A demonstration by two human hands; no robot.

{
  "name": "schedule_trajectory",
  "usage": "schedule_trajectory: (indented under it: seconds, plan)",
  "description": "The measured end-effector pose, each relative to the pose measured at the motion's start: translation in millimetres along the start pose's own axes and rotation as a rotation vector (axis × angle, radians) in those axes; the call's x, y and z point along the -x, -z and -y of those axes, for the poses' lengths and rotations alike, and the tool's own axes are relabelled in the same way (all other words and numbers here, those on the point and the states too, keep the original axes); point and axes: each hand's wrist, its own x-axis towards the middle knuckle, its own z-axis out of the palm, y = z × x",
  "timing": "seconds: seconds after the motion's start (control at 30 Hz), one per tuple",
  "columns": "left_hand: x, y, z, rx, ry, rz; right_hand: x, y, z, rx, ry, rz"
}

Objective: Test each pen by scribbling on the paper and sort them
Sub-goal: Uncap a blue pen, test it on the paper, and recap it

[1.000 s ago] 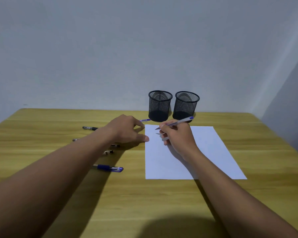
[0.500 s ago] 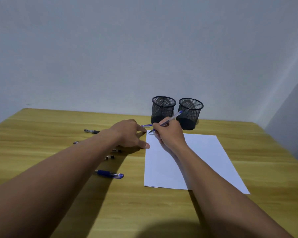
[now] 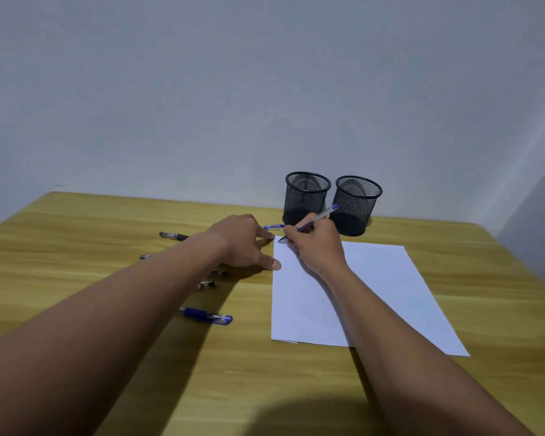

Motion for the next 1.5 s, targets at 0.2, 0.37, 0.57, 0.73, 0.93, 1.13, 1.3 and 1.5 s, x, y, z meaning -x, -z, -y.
schedule_trajectory:
  seconds: [0.2, 0.37, 0.57, 0.73, 0.93, 1.13, 1.3, 1.5]
  plan:
    - [-1, 0, 0, 0.007, 0.011, 0.003, -1, 2, -4, 0.011, -0.02, -0.006]
    - [-2, 0, -1, 0.001, 0.017, 0.002, -3, 3, -5, 0.007, -0.038, -0.009]
    - [-2, 1, -1, 0.003, 0.015, 0.007, -1, 6, -2, 0.04, -0.052, -0.046]
    - [0, 2, -3, 0.01, 0.011, 0.008, 1, 7, 2, 0.07, -0.05, -0.034]
    - [1, 3, -2, -0.013, 0.003, 0.019, 4, 10, 9, -0.002, -0.1, -0.024]
    - [-6, 12, 12, 0.336, 0.061, -0.134, 2, 12, 8, -0.107, -0.098, 0.027]
    - [-28, 6, 10, 0.252, 0.093, -0.31, -1, 16, 16, -0.085, -0.049, 0.044]
    - [-42, -5, 5, 0.175, 0.095, -0.367, -2, 31, 32, -0.212, -0.03, 0.034]
